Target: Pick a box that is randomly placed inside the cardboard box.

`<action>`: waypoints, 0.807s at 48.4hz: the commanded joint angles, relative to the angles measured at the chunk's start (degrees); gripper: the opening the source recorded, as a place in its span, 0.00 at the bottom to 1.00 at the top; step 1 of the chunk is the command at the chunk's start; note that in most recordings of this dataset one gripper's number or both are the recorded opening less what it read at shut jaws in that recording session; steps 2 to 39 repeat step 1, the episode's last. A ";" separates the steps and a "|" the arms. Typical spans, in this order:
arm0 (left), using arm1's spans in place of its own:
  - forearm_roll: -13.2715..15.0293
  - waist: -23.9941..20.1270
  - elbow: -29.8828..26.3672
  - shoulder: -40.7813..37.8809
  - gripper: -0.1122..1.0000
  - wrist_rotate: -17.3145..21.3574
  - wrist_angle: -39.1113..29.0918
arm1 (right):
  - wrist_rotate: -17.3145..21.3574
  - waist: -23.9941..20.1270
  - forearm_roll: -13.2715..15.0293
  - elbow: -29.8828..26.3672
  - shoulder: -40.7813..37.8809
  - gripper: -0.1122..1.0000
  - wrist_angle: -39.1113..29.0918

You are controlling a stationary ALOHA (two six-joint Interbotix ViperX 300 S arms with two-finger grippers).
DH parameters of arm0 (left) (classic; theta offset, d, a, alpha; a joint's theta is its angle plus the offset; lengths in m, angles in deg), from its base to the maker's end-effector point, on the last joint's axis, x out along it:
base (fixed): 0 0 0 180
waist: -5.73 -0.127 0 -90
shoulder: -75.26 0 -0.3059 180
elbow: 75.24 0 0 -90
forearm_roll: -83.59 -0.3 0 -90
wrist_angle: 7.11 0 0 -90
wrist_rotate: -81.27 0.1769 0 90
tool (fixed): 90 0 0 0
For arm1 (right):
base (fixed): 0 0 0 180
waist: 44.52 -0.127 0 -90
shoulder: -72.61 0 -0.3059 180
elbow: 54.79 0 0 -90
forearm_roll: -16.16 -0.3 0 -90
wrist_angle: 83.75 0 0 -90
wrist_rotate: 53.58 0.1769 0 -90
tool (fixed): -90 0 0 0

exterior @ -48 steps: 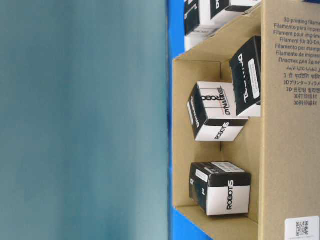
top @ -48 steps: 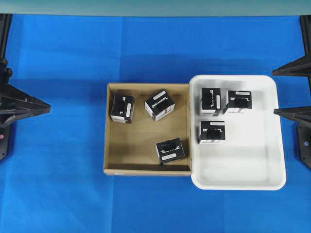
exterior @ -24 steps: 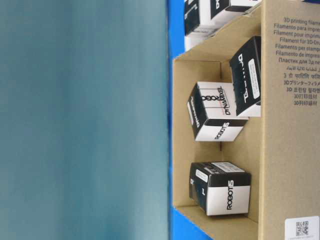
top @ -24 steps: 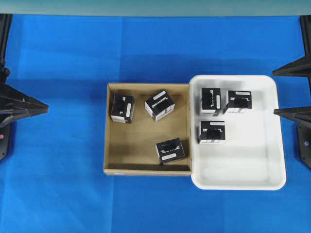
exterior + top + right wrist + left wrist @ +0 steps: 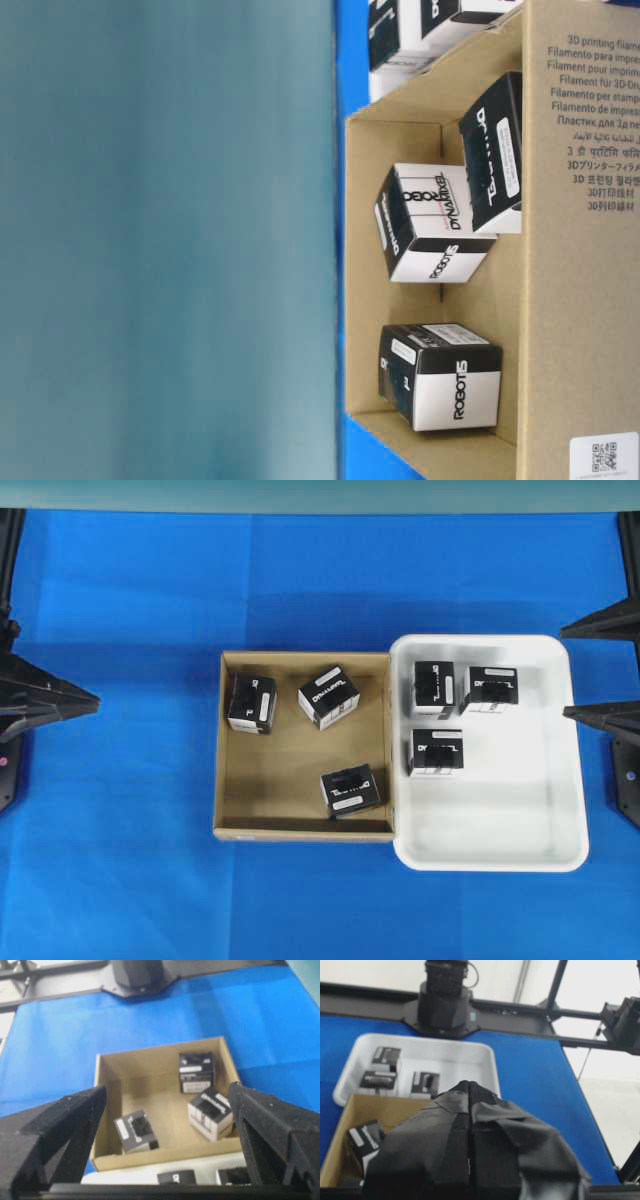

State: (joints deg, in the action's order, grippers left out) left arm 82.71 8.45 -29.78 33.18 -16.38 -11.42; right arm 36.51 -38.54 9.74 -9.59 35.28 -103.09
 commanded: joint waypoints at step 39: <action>-0.18 0.18 -1.05 -0.18 0.04 0.00 0.26 | 0.79 0.09 -0.18 -0.09 0.00 0.98 0.18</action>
